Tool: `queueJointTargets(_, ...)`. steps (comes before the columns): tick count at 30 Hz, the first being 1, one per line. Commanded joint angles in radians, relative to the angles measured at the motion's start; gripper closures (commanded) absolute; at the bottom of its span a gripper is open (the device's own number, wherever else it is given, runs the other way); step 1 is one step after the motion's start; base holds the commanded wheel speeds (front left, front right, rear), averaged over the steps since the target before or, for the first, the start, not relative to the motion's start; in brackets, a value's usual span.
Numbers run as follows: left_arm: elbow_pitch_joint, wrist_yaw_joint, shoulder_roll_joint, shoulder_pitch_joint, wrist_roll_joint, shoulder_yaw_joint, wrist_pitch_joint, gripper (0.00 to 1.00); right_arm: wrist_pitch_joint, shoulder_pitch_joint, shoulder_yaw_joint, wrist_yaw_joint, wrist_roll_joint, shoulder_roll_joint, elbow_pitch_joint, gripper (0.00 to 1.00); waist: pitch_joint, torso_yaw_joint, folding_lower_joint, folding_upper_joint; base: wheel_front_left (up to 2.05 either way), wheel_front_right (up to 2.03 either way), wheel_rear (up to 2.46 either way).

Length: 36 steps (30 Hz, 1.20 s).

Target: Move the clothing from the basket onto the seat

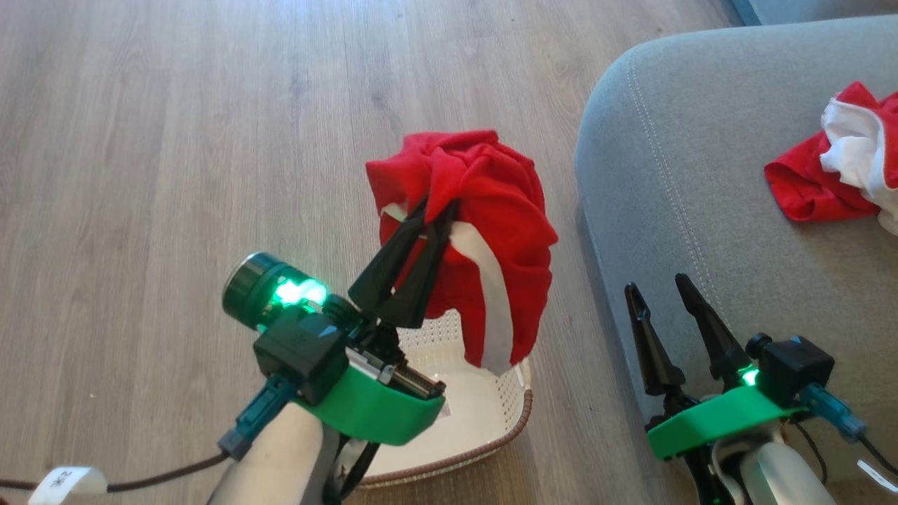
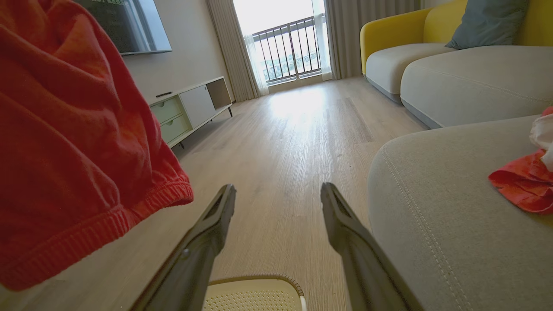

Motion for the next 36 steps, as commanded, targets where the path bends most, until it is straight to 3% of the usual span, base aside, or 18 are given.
queueJointTargets(1,-0.033,0.008,0.003,-0.032,-0.005,0.032,-0.005,1.00,-0.006,-0.026,0.014,0.007,-0.007,-0.005,-0.036,0.00,0.001,-0.001,0.0001,0.0000,0.00,0.00,0.00)
queueJointTargets(16,-0.023,0.036,0.003,-0.052,-0.007,0.053,-0.005,1.00,-0.006,-0.032,0.037,0.007,-0.013,-0.014,-0.086,0.00,0.019,-0.011,0.0001,0.0000,0.00,0.00,0.00)
queueJointTargets(26,0.005,0.030,0.003,-0.060,0.013,0.089,-0.005,1.00,-0.006,-0.020,0.143,0.007,-0.056,-0.059,-0.215,0.00,0.031,-0.018,0.0001,0.0000,0.00,0.00,0.00)
queueJointTargets(36,0.030,0.022,0.003,-0.066,0.022,0.098,-0.005,1.00,-0.006,-0.049,0.332,0.007,-0.162,-0.119,-0.286,0.00,0.029,-0.018,0.0001,0.0000,0.00,0.00,0.00)
